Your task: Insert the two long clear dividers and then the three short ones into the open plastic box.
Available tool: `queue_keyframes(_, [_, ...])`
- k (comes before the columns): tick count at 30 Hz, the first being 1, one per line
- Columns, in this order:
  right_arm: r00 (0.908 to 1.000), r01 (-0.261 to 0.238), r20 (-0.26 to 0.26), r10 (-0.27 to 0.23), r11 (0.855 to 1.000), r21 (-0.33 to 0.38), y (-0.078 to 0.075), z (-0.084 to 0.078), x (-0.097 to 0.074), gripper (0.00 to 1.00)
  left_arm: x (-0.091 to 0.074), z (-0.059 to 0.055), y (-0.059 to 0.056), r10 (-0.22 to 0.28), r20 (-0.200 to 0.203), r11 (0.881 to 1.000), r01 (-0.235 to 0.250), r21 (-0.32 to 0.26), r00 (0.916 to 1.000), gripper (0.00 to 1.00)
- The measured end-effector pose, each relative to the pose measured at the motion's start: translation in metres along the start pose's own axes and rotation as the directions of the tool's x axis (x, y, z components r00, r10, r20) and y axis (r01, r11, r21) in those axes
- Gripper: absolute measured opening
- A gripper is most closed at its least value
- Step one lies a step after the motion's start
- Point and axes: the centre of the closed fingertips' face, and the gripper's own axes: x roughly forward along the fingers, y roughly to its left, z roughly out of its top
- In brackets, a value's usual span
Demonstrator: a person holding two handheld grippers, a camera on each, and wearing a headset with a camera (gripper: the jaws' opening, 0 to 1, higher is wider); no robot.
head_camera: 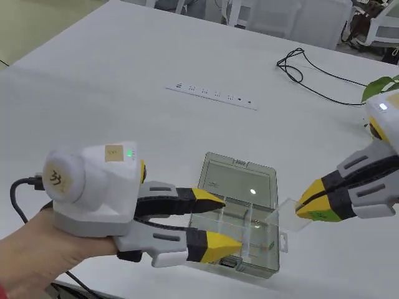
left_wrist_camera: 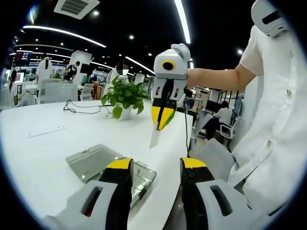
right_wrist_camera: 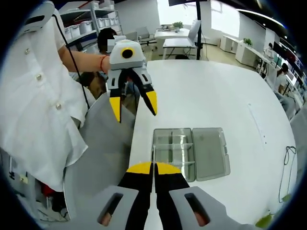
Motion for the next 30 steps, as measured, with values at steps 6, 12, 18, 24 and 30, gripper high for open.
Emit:
queue_keyframes(6, [0.9985,0.024,-0.048,-0.024,1.0,-0.006,-0.013,-0.012,0.013,0.03,-0.006,-0.009,0.008,0.029,-0.022,1.0,-0.029,-0.005,0.9993,0.51])
queue_keyframes(12, [0.9966,0.036,-0.075,-0.035,0.999,0.003,-0.022,-0.02,0.028,0.03,-0.009,-0.02,0.018,0.067,-0.051,0.997,-0.068,-0.026,0.9965,0.68])
queue_keyframes(18, [0.9935,0.045,-0.105,-0.044,0.999,0.005,-0.029,-0.031,0.041,0.03,-0.013,-0.028,0.024,0.082,-0.072,0.996,-0.085,-0.038,0.994,0.77])
queue_keyframes(24, [0.9902,0.051,-0.13,-0.049,0.999,0.005,-0.033,-0.041,0.053,0.03,-0.015,-0.032,0.03,0.104,-0.073,0.993,-0.107,-0.039,0.9919,0.91])
queue_keyframes(30, [0.9869,0.045,-0.155,-0.045,0.999,-0.005,-0.034,-0.048,0.061,0.03,-0.014,-0.037,0.031,0.104,-0.091,0.993,-0.108,-0.046,0.9904,0.98])
